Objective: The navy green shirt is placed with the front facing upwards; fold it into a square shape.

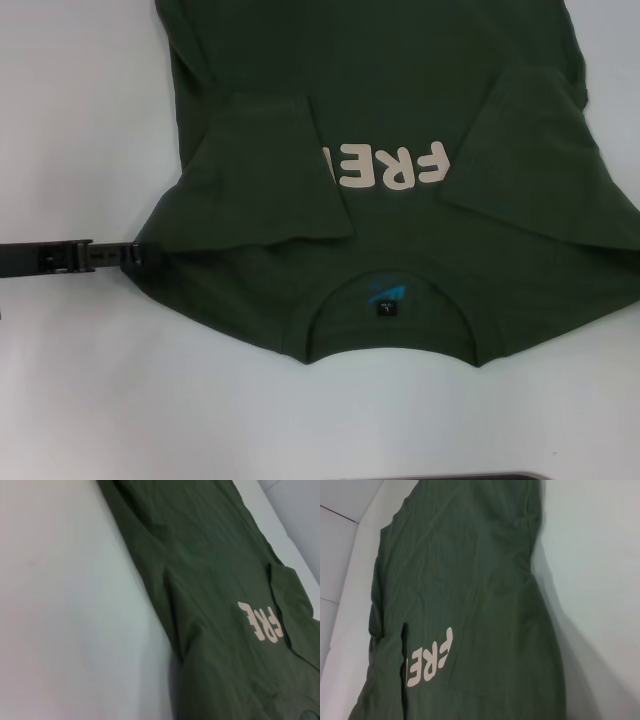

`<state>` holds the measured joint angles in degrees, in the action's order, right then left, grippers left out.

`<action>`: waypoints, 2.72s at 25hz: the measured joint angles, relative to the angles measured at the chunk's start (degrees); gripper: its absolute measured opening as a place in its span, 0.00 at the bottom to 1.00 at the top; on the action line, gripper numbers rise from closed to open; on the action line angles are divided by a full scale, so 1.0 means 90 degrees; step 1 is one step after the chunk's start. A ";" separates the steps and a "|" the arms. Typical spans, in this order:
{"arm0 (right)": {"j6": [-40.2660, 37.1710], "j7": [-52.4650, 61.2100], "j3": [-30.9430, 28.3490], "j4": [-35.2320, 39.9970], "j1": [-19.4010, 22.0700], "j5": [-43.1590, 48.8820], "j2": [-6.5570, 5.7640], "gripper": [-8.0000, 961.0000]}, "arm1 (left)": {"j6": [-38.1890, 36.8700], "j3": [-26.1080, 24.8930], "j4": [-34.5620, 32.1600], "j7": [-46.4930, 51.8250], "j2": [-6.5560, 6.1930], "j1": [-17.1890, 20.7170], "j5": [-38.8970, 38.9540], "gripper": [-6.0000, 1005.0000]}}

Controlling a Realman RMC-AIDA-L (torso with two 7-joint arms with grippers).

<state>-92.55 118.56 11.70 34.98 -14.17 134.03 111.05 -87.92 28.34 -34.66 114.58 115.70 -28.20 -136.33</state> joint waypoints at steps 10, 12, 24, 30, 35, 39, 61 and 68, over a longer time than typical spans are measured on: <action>0.0000 -0.0038 -0.0002 0.0000 0.0002 0.0000 0.0005 0.05 | 0.0052 0.0039 0.0100 0.0029 -0.0011 -0.0077 -0.0020 0.82; 0.0000 -0.0039 -0.0002 0.0000 0.0002 0.0000 0.0005 0.05 | 0.0069 0.0092 0.0102 0.0054 -0.0007 -0.0086 -0.0026 0.82; -0.0005 -0.0046 -0.0043 0.0000 0.0045 0.0000 0.0011 0.05 | 0.0352 0.0164 0.0113 0.0256 -0.0010 -0.0108 -0.0029 0.81; -0.0019 -0.0055 -0.0057 0.0000 0.0051 0.0000 0.0022 0.05 | 0.0404 0.0203 0.0157 0.0321 -0.0023 -0.0116 -0.0030 0.60; -0.0020 -0.0058 -0.0056 0.0000 0.0051 0.0000 0.0024 0.05 | 0.0405 0.0202 0.0163 0.0324 -0.0024 -0.0118 -0.0047 0.31; -0.0020 -0.0058 -0.0054 0.0000 0.0051 0.0000 0.0024 0.05 | 0.0401 0.0201 0.0166 0.0321 -0.0014 -0.0120 -0.0130 0.14; -0.0438 -0.0816 -0.0382 -0.0017 0.0543 -0.0002 0.0230 0.05 | -0.0795 0.0139 0.0111 0.0015 -0.0225 0.0106 -0.0191 0.01; -0.0559 -0.1320 -0.0654 -0.0022 0.0999 0.0001 0.0376 0.05 | -0.1374 0.0122 0.0059 -0.0142 -0.0300 0.0253 -0.0392 0.01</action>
<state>-97.58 106.68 5.82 34.78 -5.17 134.04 114.44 -100.28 29.43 -34.13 113.30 113.00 -25.93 -139.85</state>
